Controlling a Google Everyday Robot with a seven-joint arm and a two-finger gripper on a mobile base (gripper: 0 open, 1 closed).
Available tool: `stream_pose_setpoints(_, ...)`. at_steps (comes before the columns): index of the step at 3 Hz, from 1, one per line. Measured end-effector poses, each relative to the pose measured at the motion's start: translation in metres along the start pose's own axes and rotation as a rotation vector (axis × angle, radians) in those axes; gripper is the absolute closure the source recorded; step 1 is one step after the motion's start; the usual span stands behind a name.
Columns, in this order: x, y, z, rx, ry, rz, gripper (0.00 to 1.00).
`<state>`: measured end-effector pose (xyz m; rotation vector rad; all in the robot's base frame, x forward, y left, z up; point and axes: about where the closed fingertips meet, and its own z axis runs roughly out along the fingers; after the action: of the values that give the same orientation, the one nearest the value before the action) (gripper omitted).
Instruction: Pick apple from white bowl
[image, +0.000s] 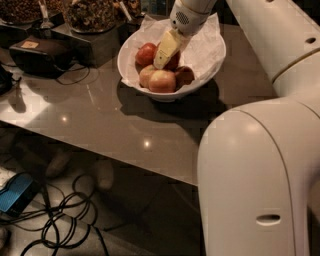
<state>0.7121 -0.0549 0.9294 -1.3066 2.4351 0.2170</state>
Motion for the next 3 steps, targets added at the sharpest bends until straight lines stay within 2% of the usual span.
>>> stream_pose_setpoints(2,0.0000,0.0000,0.0000,0.000,0.000,0.000,0.88)
stream_pose_setpoints(3,-0.0037,-0.0003,0.0004,0.005,-0.006,0.001,1.00)
